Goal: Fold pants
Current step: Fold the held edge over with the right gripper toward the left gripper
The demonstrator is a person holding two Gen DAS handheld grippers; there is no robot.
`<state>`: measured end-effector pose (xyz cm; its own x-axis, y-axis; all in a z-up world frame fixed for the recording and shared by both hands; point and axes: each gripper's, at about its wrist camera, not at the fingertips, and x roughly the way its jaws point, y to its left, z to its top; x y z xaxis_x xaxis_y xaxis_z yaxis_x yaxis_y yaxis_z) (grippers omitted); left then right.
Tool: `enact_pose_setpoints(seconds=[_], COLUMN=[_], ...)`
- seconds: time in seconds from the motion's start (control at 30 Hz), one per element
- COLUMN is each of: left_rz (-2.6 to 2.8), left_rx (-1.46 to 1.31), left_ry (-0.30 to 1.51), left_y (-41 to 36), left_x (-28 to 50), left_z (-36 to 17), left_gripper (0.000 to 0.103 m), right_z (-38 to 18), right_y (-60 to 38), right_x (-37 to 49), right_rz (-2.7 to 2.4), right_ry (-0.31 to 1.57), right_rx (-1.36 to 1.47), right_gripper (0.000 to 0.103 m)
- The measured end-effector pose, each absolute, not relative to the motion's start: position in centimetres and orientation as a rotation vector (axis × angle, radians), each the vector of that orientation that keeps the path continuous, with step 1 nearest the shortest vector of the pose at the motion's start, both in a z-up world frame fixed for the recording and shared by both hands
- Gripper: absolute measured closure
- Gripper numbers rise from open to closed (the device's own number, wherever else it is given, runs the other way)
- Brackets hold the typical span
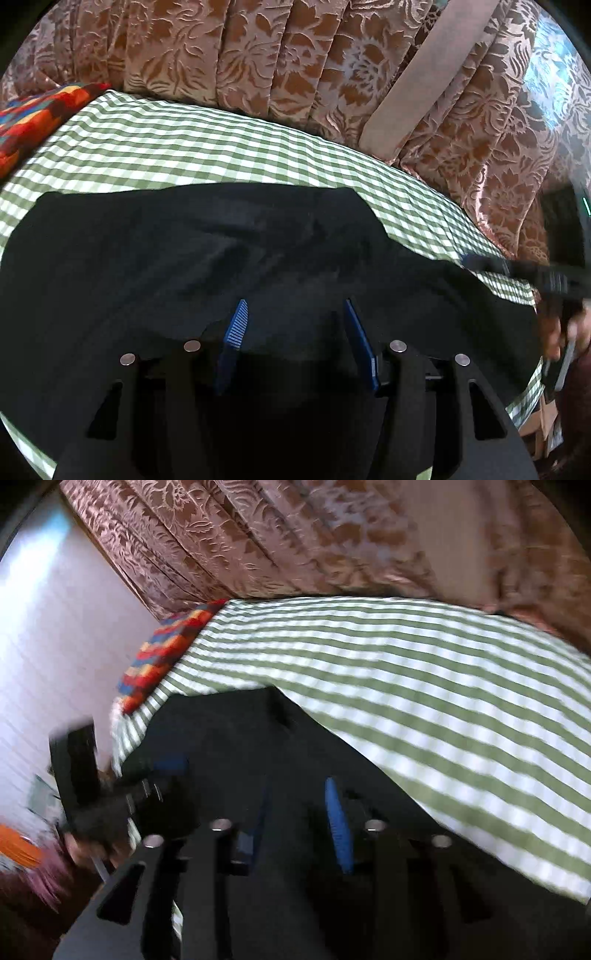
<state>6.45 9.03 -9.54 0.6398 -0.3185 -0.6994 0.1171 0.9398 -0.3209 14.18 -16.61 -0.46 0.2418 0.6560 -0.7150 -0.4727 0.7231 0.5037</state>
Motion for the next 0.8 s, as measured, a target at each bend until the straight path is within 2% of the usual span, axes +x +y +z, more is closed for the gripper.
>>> enact_pose_setpoints(seconds=[0.13,0.27,0.3,0.33,0.37,0.43,0.53,0.67,0.77,0.8], left_rz=[-0.27,-0.283,-0.288,-0.291,-0.296,-0.301,-0.297,-0.253,-0.216,-0.214], left_rx=[-0.232,-0.226,-0.227,-0.226,-0.227,-0.228,-0.26,-0.234,-0.165,-0.152], left_ry=[0.835,0.828,0.824,0.822,0.818,0.812,0.815,0.871,0.872,0.875], left_y=[9.1,8.7,8.7,8.6,8.7,8.8,9.2,8.8,7.8,7.6], left_x=[6.0,6.1,6.0,6.0,6.0,6.0,6.6,7.9,7.8,7.7], left_z=[-9.9,-10.1,-10.1,-10.1,-10.0,-9.9,-9.9,-11.1,-11.2,-11.0], left_gripper=[0.05,0.05,0.05,0.05,0.05,0.05,0.05,0.05,0.05,0.05], right_z=[-1.4,-3.2,-3.7,-4.0,-4.0,-2.9,-2.1,-4.9,-5.7,-5.5], right_y=[-12.7,-10.0,-9.3,-8.7,-8.3,-7.6,-7.3,-6.3,-7.3,-8.1], right_x=[18.3,20.2,20.4,20.4,20.1,19.7,20.5,21.8,22.4,22.6], right_rz=[0.812,0.826,0.827,0.831,0.841,0.846,0.818,0.786,0.803,0.811], right_ry=[1.146,1.235,1.252,1.257,1.252,1.192,1.141,1.199,1.219,1.223], right_rx=[0.285,0.254,0.227,0.19,0.168,0.105,0.058,0.0,0.111,0.172], right_gripper=[0.059,0.06,0.064,0.084,0.09,0.094,0.095,0.092,0.084,0.077])
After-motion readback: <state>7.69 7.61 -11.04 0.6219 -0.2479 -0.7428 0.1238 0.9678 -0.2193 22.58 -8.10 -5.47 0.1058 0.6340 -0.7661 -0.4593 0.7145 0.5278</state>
